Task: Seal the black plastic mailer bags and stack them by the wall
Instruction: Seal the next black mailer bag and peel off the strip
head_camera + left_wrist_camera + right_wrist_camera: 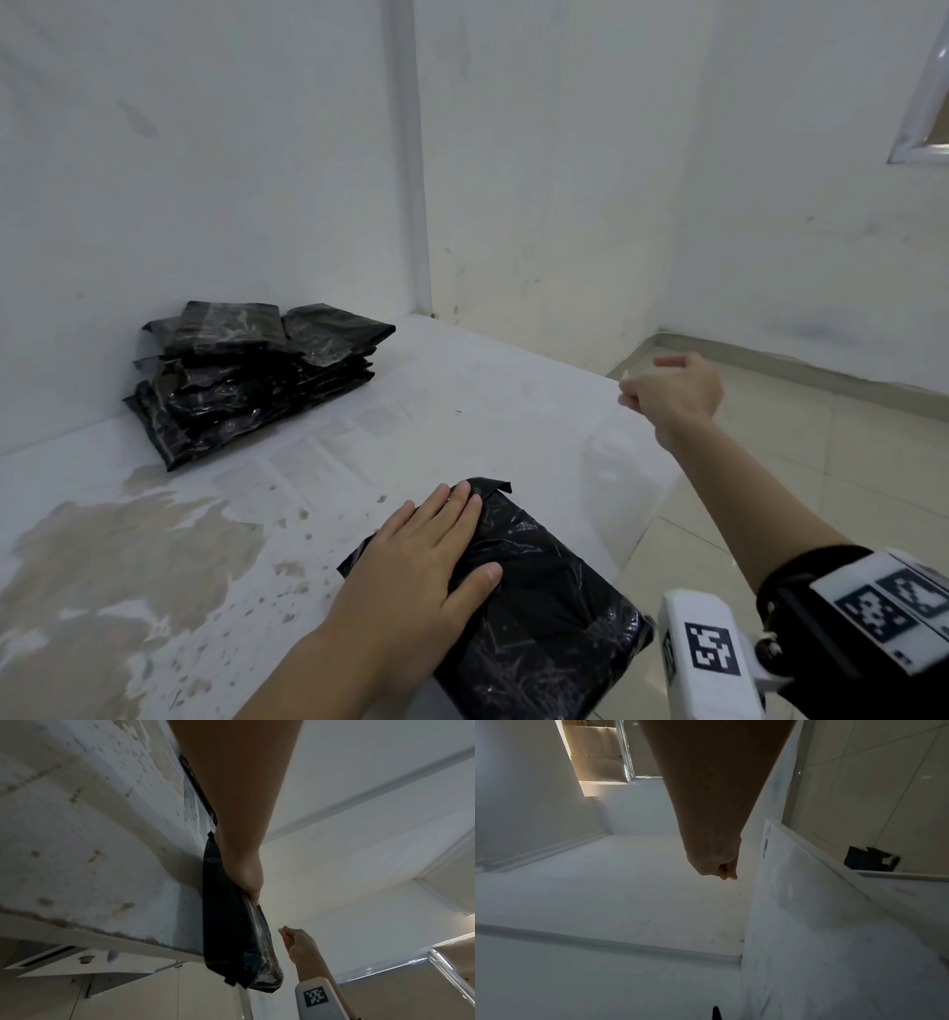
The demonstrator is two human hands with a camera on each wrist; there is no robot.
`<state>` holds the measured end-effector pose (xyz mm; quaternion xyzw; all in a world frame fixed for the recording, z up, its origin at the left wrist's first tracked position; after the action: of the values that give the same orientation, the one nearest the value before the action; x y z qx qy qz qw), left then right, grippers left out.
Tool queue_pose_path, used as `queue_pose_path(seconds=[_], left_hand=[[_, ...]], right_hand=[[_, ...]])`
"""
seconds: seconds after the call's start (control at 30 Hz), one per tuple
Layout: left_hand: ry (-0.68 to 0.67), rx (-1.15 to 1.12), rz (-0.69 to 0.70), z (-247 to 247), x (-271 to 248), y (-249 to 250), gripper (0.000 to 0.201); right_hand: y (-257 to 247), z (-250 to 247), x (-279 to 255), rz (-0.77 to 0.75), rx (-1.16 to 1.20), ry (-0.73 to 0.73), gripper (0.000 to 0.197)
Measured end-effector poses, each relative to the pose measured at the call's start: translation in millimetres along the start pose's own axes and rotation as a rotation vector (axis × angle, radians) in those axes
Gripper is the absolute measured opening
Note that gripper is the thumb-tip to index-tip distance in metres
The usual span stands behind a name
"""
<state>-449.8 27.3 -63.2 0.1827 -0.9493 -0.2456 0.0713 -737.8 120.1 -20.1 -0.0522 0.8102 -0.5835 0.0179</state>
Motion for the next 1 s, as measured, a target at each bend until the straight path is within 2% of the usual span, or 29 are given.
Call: queue_pose_path(seconds=[0.1, 0.23, 0.33, 0.43, 0.53, 0.63, 0.8, 0.9, 1.0], left_hand=[[0.015, 0.007, 0.012, -1.9, -0.4, 2.4, 0.107], [0.022, 0.001, 0.017, -2.2, -0.8, 3.8, 0.093], [0.028, 0.011, 0.013, -2.2, -0.6, 2.3, 0.093], [0.038, 0.018, 0.015, -2.5, -1.2, 2.9, 0.095], [0.048, 0.011, 0.013, -3.3, -2.1, 4.1, 0.094], [0.046, 0.066, -0.029, -6.0, -4.0, 3.9, 0.077], [0.098, 0.346, -0.024, -9.1, -8.1, 16.4, 0.099], [0.108, 0.33, -0.041, -7.7, -8.3, 19.0, 0.101], [0.2, 0.228, -0.052, -12.5, -12.8, 22.7, 0.1]], right_hand=[[-13.3, 7.5, -7.0, -0.045, 0.07, 0.005, 0.042], [-32.6, 12.4, -18.5, -0.116, 0.146, -0.001, 0.038], [-64.2, 5.4, -22.4, -0.22, 0.247, -0.013, 0.033], [-94.2, 2.0, -28.5, -0.315, 0.226, -0.137, 0.031], [-96.7, 8.8, -37.4, -0.26, 0.274, -0.324, 0.034], [-92.0, 14.5, -49.8, -0.195, 0.332, -0.443, 0.038], [-101.4, 16.0, -69.4, -0.19, 0.418, -0.567, 0.041], [-111.6, 15.6, -85.6, -0.201, 0.447, -0.629, 0.047], [-121.1, 16.2, -103.8, -0.25, 0.432, -0.68, 0.053]])
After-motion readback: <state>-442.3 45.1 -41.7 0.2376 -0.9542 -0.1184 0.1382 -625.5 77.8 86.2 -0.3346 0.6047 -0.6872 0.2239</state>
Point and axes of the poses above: each hand's wrist, its own x-axis towards the middle knuckle, its own z-axis out of the palm, y = z × x, the point moved 6 cm from there along x, towards the middle knuckle, and after that the axes turned 15 degrees about -x, right-handed, at the moved point
